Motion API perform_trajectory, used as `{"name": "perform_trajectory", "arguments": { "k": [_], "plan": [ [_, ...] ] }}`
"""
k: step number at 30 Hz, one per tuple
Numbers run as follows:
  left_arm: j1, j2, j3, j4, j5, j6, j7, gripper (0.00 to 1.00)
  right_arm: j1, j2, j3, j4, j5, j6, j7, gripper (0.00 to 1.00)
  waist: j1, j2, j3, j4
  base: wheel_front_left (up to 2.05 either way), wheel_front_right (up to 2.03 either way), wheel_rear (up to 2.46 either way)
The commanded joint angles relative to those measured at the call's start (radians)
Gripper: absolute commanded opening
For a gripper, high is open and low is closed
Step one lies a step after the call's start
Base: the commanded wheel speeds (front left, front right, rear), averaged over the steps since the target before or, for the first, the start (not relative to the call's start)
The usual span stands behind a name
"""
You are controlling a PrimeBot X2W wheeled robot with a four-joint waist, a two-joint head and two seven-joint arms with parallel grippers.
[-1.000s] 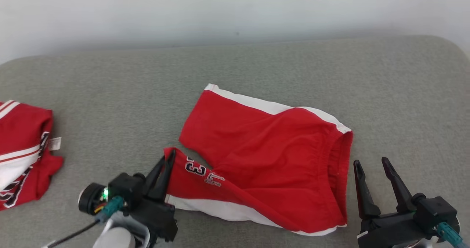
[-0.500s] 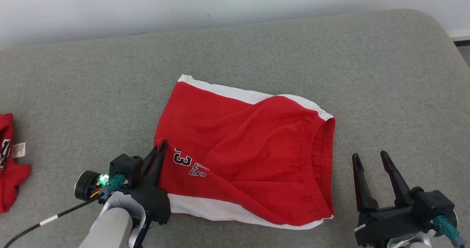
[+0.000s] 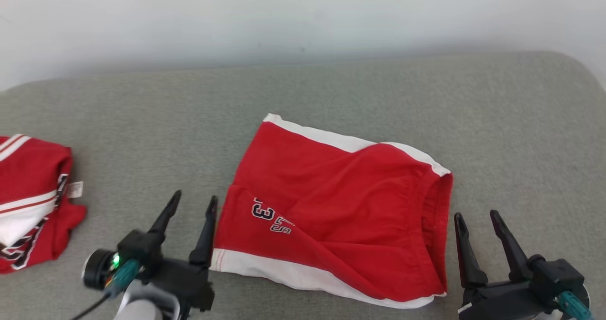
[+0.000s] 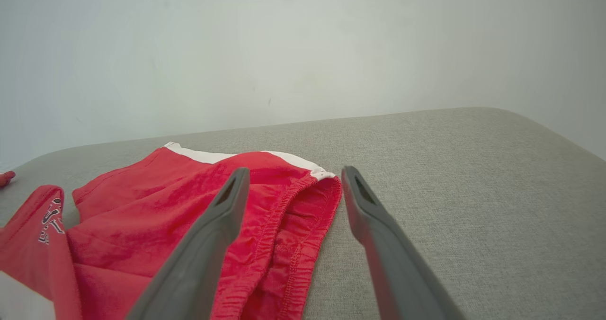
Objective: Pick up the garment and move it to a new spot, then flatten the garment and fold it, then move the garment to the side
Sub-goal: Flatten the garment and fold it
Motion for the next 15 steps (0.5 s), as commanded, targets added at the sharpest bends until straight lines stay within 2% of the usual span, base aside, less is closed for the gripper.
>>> {"name": "perform_trajectory", "arguments": {
  "k": [1, 15],
  "plan": [
    [0.034, 0.0, 0.021, -0.031, 0.014, 0.005, -0.003, 1.0, 0.013, 0.0, -0.003, -0.003, 0.003, -0.002, 0.0, 1.0, 0.0, 0.0, -0.036, 0.036, 0.0, 0.0, 0.0],
    [0.295, -0.03, 0.218, -0.283, 0.094, 0.024, -0.003, 1.0, 0.069, -0.028, 0.003, -0.039, 0.006, -0.002, 0.0, 1.0, 0.0, 0.0, -0.106, 0.052, 0.0, 0.0, 0.0]
  ]
}}
